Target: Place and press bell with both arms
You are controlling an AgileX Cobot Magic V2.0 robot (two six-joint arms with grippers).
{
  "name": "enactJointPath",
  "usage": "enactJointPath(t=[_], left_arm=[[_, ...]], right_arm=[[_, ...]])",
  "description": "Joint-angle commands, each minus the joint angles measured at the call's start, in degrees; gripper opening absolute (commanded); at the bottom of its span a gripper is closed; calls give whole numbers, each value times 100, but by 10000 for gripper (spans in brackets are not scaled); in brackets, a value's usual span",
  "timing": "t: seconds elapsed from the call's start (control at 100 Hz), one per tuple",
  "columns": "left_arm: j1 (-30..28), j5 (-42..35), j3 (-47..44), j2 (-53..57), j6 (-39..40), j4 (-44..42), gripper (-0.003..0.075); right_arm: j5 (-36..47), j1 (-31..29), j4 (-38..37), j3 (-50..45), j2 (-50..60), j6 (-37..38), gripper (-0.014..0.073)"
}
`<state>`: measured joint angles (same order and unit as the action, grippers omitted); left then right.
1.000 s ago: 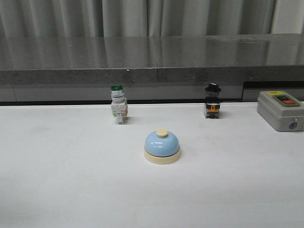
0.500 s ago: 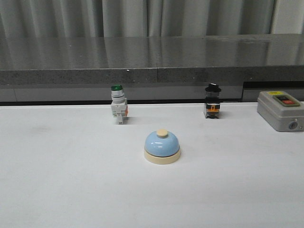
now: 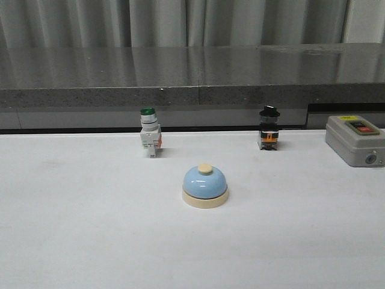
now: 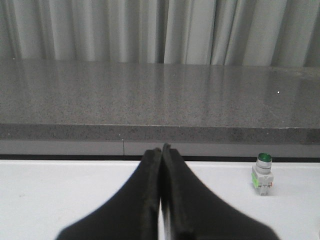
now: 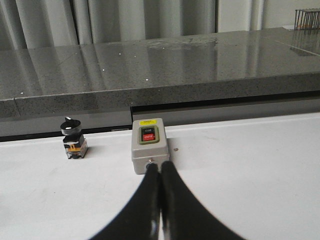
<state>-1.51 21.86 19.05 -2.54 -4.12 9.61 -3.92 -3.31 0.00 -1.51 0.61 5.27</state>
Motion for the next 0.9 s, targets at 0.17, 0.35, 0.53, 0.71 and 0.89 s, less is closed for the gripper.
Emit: enactJointPath(t=[0.17,0.35,0.53,0.71,0.89], left_arm=[[31,-703,-144,425,9,30,-20],[31,-1325,-496,445,9,-85,-20],[31,-2029,-1042,445,9,-136,-20],[31,-2389,-1646,445,9,-251,-20],[20,-2576,-2170,450,9,-504,-20]], right_arm=[[455,-37,-42,81,80,-23,-60],[455,-37,-42,81,80,-23,-60],[455,-37,-42,81,80,-23,-60],[455,-37,-42,81,80,-23,-60],[455,-37,-42,81,80,-23,-60]])
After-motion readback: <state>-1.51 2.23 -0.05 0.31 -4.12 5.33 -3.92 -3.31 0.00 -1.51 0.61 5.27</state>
